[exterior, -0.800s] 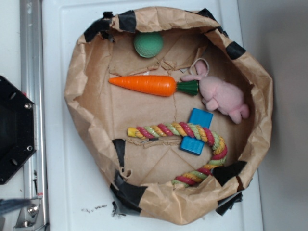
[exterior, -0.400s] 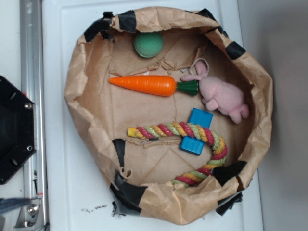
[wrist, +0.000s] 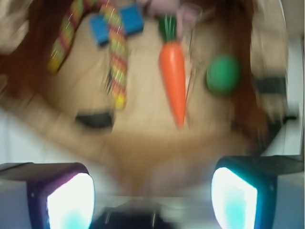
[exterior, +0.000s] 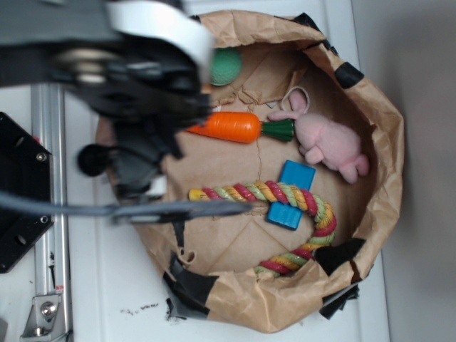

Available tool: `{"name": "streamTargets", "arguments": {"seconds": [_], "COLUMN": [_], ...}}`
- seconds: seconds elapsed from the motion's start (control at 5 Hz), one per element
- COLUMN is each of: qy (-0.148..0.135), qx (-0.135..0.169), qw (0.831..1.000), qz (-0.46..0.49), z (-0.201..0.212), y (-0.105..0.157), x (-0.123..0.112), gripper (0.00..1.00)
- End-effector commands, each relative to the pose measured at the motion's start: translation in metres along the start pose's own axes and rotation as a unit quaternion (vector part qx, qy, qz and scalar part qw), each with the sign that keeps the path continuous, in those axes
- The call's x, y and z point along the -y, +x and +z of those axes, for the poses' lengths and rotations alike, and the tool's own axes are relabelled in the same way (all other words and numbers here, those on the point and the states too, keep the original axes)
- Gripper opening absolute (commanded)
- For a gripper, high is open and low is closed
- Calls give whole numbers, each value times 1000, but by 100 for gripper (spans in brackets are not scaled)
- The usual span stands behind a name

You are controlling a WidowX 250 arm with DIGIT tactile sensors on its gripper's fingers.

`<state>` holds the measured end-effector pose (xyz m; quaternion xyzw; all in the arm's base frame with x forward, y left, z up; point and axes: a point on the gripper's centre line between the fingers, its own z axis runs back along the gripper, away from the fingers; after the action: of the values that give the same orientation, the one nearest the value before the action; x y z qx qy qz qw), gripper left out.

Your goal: Grab the carrot.

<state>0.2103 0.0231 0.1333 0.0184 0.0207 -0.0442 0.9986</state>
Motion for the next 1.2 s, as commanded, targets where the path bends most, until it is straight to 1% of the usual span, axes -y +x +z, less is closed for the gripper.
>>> {"name": "streamTargets", "arguments": {"seconds": [0.0, 0.2, 0.4, 0.6, 0.8, 1.0], "qy": [36, 41, 57, 48, 30, 33], "qx": [-13, -38, -46, -27, -11, -9], "qw": [996, 993, 990, 992, 995, 995], "qz": [-81, -102, -121, -114, -97, -88], "z": [-73, -109, -121, -110, -98, -94], "y": [39, 40, 57, 75, 83, 78], "x": [9, 3, -8, -14, -17, -17], "gripper": [100, 100, 100, 100, 0, 0]}}
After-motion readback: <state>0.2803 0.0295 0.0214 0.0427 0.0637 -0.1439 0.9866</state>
